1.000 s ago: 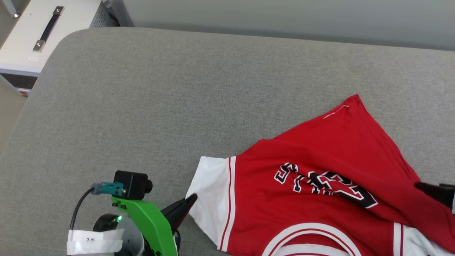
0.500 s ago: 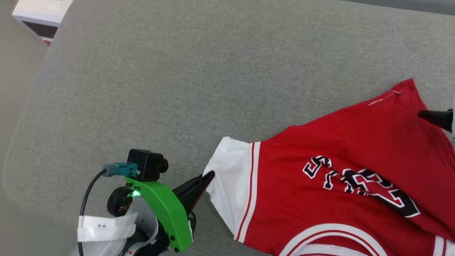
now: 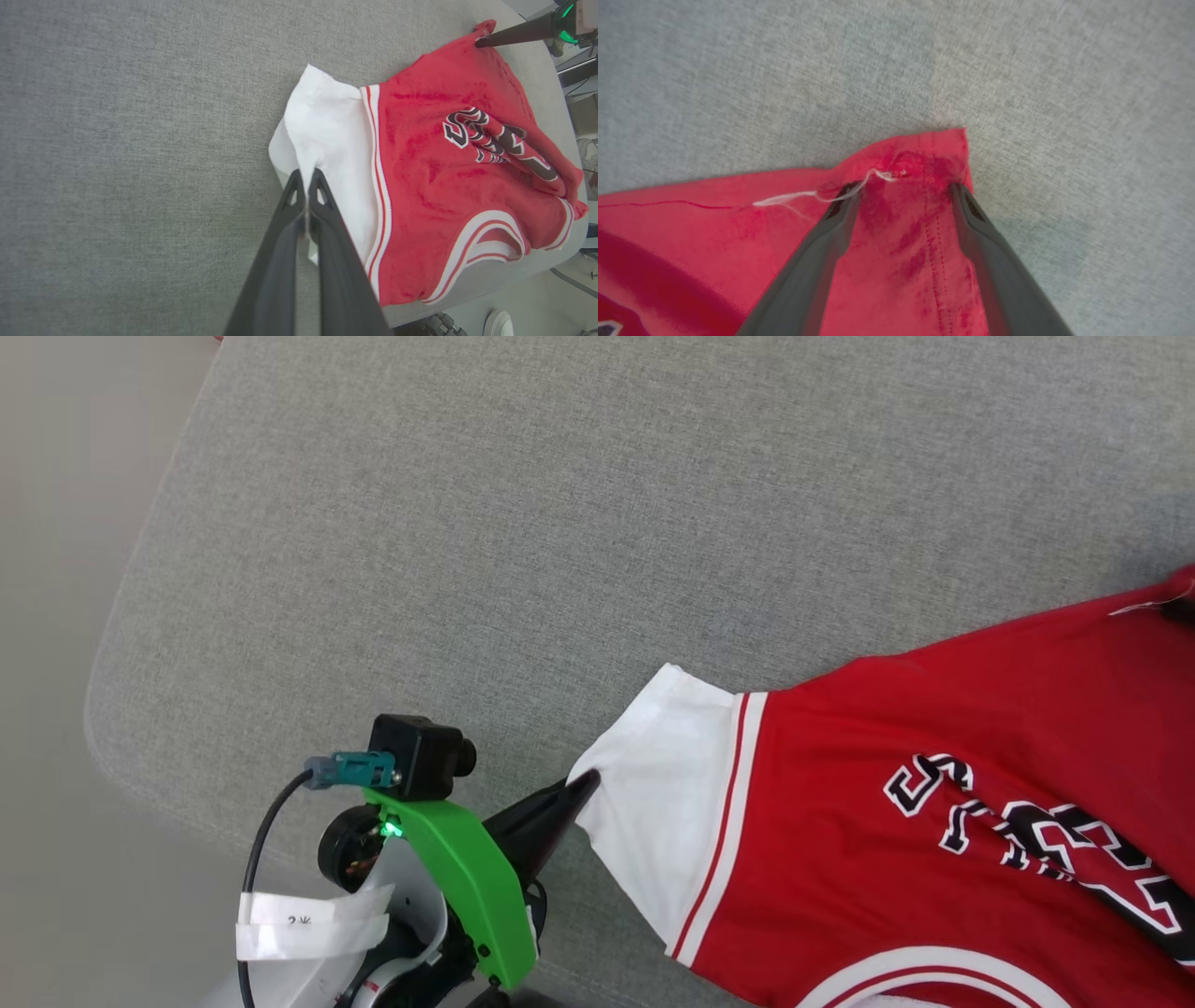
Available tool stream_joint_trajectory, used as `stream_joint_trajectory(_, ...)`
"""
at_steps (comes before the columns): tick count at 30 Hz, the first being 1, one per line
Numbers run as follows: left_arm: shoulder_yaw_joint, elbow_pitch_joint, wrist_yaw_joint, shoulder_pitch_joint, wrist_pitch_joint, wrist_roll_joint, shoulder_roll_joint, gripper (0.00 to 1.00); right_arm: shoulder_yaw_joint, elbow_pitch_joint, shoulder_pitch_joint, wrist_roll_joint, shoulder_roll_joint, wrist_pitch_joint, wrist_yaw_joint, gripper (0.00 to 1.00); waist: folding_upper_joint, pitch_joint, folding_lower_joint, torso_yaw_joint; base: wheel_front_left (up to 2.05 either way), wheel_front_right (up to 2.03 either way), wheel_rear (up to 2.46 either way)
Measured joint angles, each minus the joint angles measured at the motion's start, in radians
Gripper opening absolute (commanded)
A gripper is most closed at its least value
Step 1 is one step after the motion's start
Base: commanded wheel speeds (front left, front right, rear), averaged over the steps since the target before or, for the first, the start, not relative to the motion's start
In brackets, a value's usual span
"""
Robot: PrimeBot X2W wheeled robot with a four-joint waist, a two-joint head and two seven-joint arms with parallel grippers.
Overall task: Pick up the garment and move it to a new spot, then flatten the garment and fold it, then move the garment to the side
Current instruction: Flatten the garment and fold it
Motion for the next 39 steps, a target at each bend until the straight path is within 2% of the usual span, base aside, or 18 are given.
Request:
stream_joint_trajectory(3,-0.001,0.009,-0.003,-0.002,-0.003,0.0,-0.001,0.0,0.017,0.008,0.004,0.008,-0.018,-0.001,0.0,1.0,0.0,0.01,0.0,0.009,0.0,0.0,0.0)
stream_joint_trajectory(4,-0.001,0.011,-0.003,-0.003,-0.003,0.0,-0.001,0.0,0.019,0.008,0.004,0.012,-0.02,-0.001,0.0,0.64,0.0,0.011,0.0,0.01,0.0,0.0,0.0)
stream_joint_trajectory(5,-0.002,0.013,-0.003,-0.003,-0.003,0.0,-0.002,0.0,0.022,0.009,0.005,0.014,-0.022,-0.001,0.0,0.0,0.0,0.011,0.0,0.011,0.0,0.0,0.0)
stream_joint_trajectory(13,0.001,0.024,-0.003,-0.008,-0.01,-0.001,-0.004,0.0,0.049,0.042,0.03,0.032,-0.023,-0.108,0.0,0.0,0.0,-0.016,0.0,0.003,0.0,0.0,0.0)
stream_joint_trajectory(24,0.057,0.027,0.024,-0.005,-0.035,-0.002,0.032,0.0,0.12,0.104,0.029,0.101,-0.001,-0.368,0.0,0.0,0.0,-0.114,0.0001,-0.049,0.0,0.0,0.0)
stream_joint_trajectory(33,0.113,0.004,0.052,-0.005,-0.051,0.003,0.083,0.0,0.139,0.129,0.029,0.179,-0.035,-0.58,0.0,0.0,0.0,-0.225,0.0001,-0.12,0.0,0.0,0.0)
stream_joint_trajectory(39,0.135,0.004,0.053,-0.031,-0.067,0.038,0.111,0.0,0.143,0.1,0.057,0.22,-0.09,-0.678,0.0,0.0,0.0,-0.295,0.0001,-0.168,0.0,0.0,0.0)
